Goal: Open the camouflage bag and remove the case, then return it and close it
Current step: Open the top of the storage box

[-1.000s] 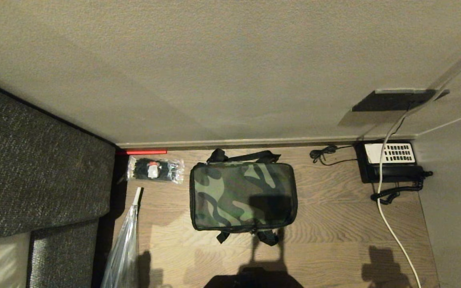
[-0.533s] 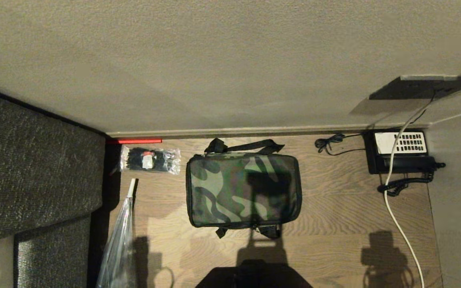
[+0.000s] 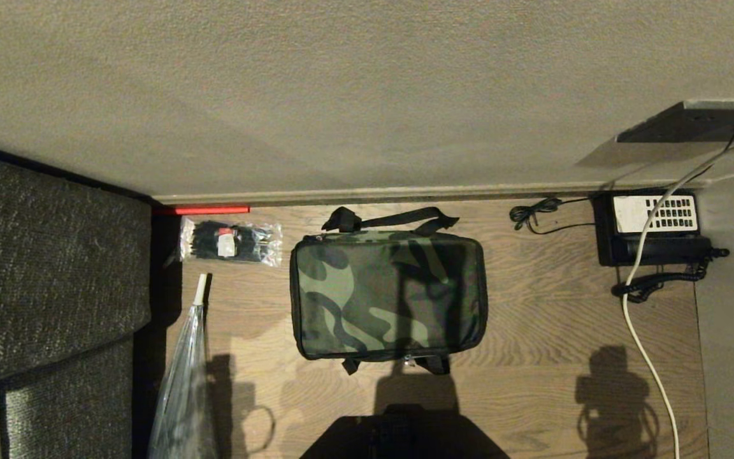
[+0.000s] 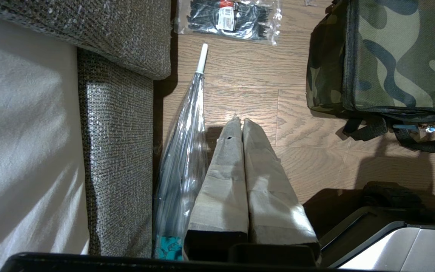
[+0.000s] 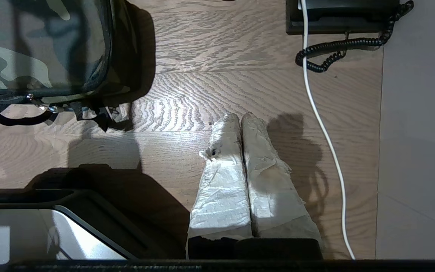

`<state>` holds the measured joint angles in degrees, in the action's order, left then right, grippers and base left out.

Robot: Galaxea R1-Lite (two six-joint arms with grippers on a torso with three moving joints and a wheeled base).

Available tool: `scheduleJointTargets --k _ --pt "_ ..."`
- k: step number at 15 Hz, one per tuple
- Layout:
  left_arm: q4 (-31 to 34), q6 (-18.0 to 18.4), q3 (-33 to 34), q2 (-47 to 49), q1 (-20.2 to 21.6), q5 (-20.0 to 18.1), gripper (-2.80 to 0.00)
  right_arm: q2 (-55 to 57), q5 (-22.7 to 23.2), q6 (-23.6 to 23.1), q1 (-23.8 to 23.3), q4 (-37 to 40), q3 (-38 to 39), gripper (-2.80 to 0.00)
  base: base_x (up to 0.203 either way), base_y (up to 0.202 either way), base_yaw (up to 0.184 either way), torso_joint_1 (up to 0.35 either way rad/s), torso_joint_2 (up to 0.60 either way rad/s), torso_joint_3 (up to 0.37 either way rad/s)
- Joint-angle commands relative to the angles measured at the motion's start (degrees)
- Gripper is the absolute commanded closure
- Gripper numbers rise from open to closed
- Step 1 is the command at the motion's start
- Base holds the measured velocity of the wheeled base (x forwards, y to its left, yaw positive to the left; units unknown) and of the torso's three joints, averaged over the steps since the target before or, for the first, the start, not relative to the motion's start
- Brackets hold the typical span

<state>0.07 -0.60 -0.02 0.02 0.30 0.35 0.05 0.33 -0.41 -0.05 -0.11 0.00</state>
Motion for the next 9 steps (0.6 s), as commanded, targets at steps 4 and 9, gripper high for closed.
scheduleJointTargets --k 4,9 --pt "0.1 -0.06 0.2 -0.11 0.05 0.0 0.0 -0.31 0.02 -0.02 -0.04 -0.01 -0.08 0.0 0.0 0.0 0.0 0.0 0.0 0.0" --pt "0.18 -0.11 0.2 -0.1 0.05 0.06 0.0 -0.31 0.02 -0.02 0.03 -0.06 0.0 0.0 0.0 0.0 0.0 0.0 0.0 0.0"
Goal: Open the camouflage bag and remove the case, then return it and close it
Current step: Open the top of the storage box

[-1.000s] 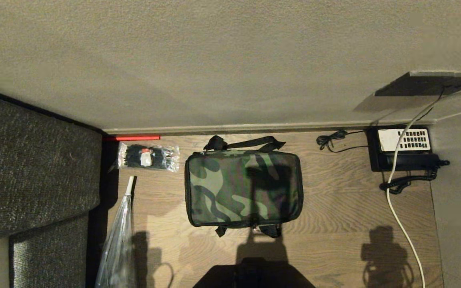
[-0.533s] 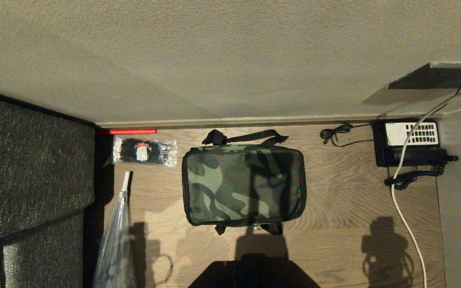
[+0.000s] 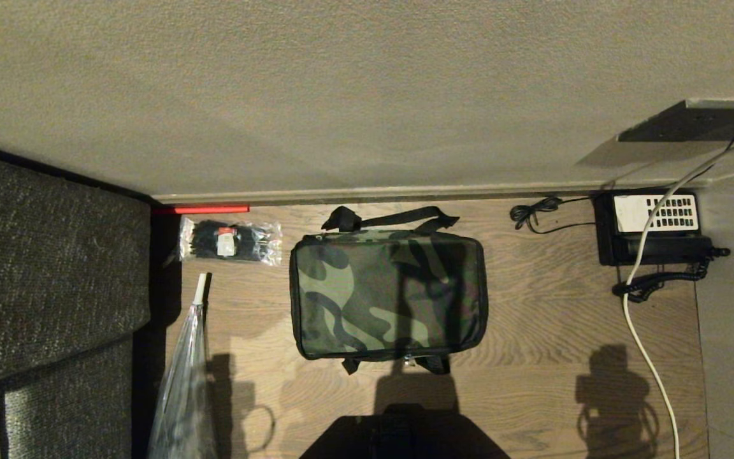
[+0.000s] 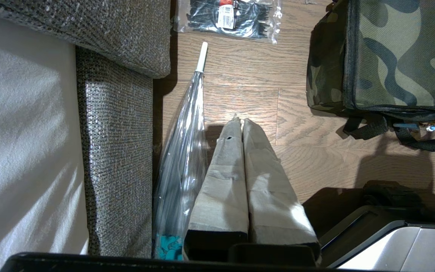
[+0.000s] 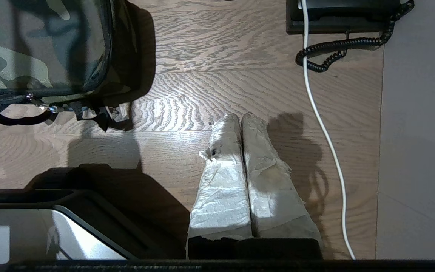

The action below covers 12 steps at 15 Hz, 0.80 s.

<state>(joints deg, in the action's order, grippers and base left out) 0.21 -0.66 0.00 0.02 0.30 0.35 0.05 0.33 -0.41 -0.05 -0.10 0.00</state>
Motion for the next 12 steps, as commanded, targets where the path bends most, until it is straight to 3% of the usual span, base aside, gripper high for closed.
scheduleJointTargets --k 1,12 --pt "-0.03 0.05 0.18 -0.11 0.05 0.0 0.0 -0.31 0.02 -0.02 0.0 -0.03 0.0 0.0 0.0 0.0 0.0 0.0 0.0 0.0" --pt "-0.03 -0.06 0.18 -0.11 0.05 0.09 0.0 -0.31 0.02 -0.02 0.04 -0.01 0.0 0.0 0.0 0.0 0.0 0.0 0.0 0.0"
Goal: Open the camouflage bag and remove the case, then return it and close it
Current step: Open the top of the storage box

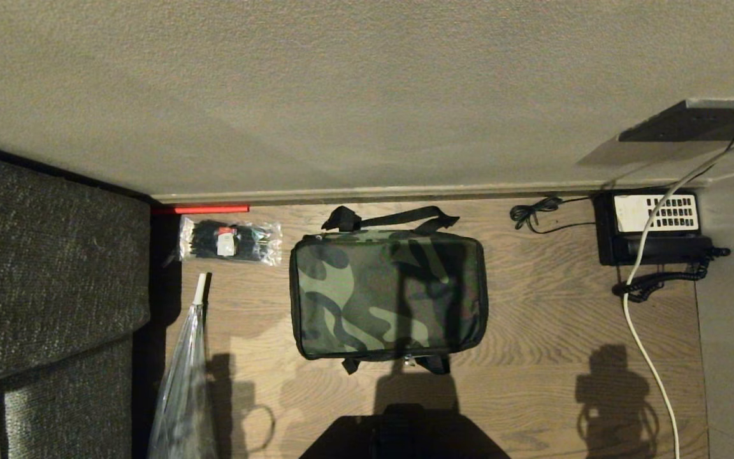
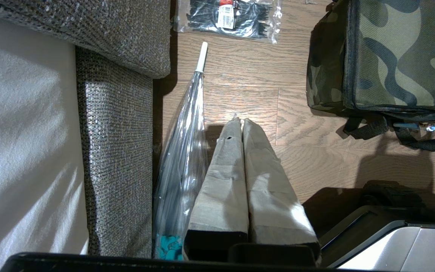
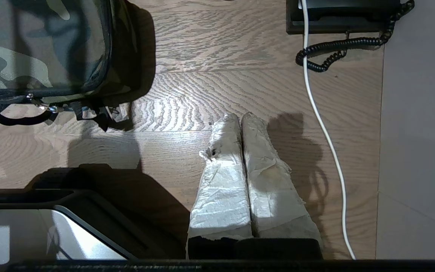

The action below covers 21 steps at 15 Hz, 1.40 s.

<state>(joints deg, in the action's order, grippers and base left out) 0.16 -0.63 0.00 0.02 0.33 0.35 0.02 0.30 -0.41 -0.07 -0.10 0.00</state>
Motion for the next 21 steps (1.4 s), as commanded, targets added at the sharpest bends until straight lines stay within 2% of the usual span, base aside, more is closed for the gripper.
scheduleJointTargets --k 1,9,21 --pt "0.02 -0.16 0.18 -0.11 0.02 0.09 0.0 -0.29 0.05 -0.03 0.0 -0.07 -0.09 0.0 0.0 0.0 0.0 0.0 0.0 0.0" --pt "0.19 0.11 0.18 -0.11 0.02 0.0 0.0 -0.29 0.05 -0.03 -0.01 0.01 0.0 0.0 0.0 0.0 0.0 0.002 0.0 0.136" --pt "0.2 0.45 0.09 -0.11 0.02 0.0 0.0 -0.29 0.05 -0.03 0.07 0.01 0.0 0.0 0.0 0.0 0.0 0.001 0.0 -0.01"
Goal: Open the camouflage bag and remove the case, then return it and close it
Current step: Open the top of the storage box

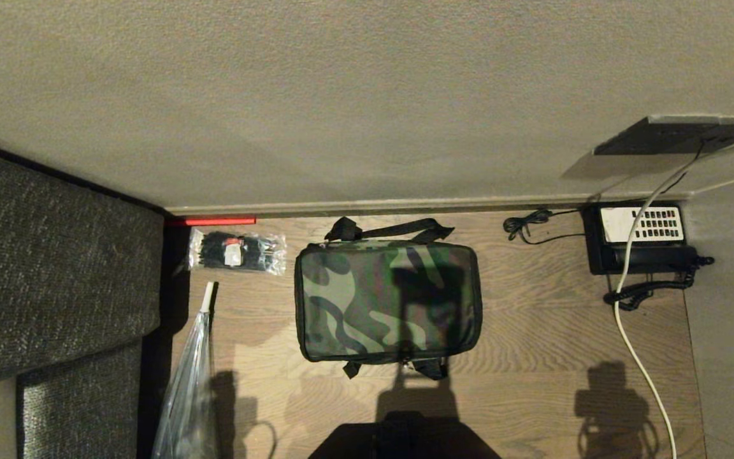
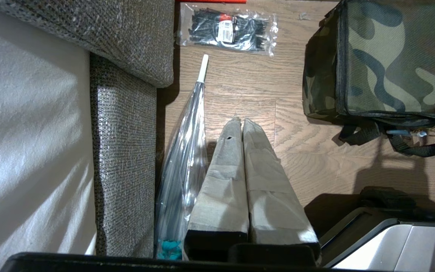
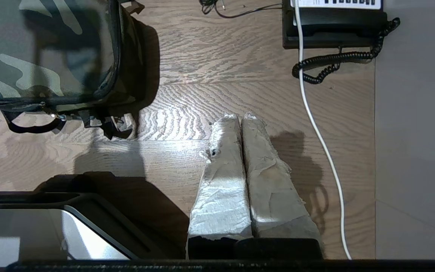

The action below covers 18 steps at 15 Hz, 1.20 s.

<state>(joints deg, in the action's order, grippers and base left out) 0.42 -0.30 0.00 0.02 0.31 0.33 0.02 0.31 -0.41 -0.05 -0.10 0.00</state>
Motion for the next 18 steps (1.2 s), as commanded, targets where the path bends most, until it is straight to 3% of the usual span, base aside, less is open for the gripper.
scheduleJointTargets --k 1,11,18 --pt "0.02 0.04 0.09 -0.11 0.04 0.02 0.0 -0.29 0.04 -0.02 0.05 -0.07 0.0 0.0 0.0 0.0 0.0 0.0 0.0 0.0" --pt "-0.06 -0.22 0.18 -0.11 0.04 0.11 0.0 -0.29 0.04 -0.02 0.05 0.01 0.0 0.0 0.0 0.0 0.0 0.0 0.0 0.0" --pt "-0.14 -0.15 0.18 -0.11 0.04 0.02 0.0 -0.29 0.04 -0.02 0.05 0.01 0.0 0.0 -0.156 0.0 0.0 -0.001 0.0 0.001"
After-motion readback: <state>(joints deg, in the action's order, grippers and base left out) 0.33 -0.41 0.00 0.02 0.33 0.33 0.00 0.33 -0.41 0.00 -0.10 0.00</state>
